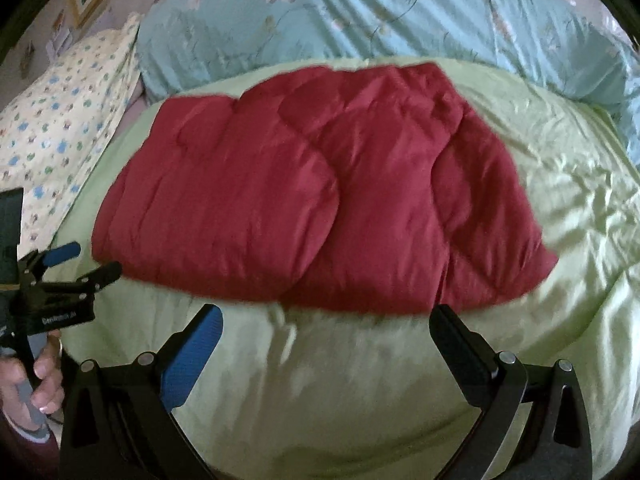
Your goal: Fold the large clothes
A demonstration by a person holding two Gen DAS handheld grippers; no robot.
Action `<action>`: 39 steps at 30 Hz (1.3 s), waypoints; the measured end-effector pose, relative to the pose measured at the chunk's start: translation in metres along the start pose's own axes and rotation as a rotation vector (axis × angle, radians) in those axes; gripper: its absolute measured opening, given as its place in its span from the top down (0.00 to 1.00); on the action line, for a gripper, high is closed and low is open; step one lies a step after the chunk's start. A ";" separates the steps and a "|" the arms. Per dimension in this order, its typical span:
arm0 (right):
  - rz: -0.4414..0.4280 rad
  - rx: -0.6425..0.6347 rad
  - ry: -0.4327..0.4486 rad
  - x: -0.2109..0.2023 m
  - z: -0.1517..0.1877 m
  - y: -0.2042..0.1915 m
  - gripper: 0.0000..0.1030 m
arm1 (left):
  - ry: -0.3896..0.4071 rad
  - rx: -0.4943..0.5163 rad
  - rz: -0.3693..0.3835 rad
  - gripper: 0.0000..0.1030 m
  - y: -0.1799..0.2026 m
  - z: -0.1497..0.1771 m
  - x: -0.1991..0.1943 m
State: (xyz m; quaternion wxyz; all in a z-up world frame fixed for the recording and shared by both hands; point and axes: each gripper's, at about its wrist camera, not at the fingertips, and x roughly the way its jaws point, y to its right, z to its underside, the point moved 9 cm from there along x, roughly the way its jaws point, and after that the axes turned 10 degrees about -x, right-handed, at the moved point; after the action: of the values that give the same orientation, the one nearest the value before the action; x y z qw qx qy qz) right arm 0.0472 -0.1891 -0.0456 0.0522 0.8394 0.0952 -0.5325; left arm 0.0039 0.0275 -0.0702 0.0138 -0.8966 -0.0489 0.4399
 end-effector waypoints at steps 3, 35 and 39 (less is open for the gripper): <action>-0.010 -0.025 -0.024 0.000 0.013 -0.010 0.00 | -0.005 0.012 -0.010 0.01 -0.001 0.007 -0.005; -0.023 -0.139 0.043 -0.048 -0.021 -0.033 0.00 | 0.110 0.069 0.049 0.01 0.012 -0.021 -0.065; -0.031 -0.124 0.037 -0.041 -0.028 -0.027 0.00 | 0.108 0.067 0.044 0.00 0.014 -0.029 -0.057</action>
State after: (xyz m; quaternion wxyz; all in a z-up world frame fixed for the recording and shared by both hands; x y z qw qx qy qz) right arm 0.0493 -0.1620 0.0035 0.0941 0.8428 0.1422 -0.5106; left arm -0.0064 0.0080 -0.0082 0.0367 -0.9188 -0.0139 0.3927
